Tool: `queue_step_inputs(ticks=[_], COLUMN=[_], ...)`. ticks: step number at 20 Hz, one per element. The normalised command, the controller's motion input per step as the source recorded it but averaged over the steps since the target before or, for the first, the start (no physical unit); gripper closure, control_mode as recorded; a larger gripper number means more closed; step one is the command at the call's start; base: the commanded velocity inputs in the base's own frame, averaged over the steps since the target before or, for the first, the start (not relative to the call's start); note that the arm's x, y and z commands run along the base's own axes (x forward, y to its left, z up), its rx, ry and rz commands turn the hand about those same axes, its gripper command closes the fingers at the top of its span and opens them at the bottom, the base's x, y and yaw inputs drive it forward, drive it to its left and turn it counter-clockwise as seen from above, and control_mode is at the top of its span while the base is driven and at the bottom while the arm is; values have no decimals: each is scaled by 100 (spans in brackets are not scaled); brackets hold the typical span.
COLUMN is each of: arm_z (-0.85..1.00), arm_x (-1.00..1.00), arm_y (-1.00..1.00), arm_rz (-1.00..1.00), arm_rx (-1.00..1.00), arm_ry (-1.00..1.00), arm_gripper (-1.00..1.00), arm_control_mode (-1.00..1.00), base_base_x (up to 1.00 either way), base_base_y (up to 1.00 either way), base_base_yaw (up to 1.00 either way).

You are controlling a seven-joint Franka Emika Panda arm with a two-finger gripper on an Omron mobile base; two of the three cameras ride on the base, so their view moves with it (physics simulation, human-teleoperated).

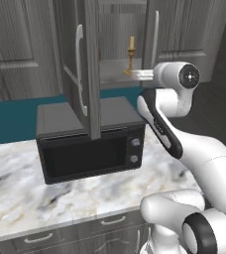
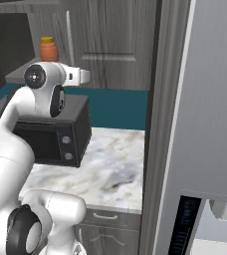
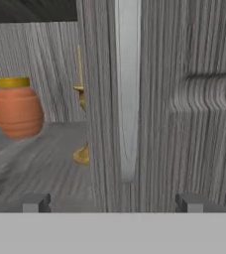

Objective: Pick the jar and candle from the dining table and place them in the open cabinet. Close the cabinet after placing the objects.

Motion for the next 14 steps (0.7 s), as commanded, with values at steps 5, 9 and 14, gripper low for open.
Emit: queue_step_inputs(ticks=[5,9,14], arm_z=[4,17,23], arm_x=[-56,-59,-71], arm_y=[0,0,0], arm_rz=[7,3,0], arm_rx=[0,0,0], arm_ry=[4,5,1], arm_gripper=[-100,-100,-100], arm_control_mode=[-100,-100,-100], base_base_x=[0,0,0], base_base_y=[0,0,0], base_base_yaw=[0,0,0])
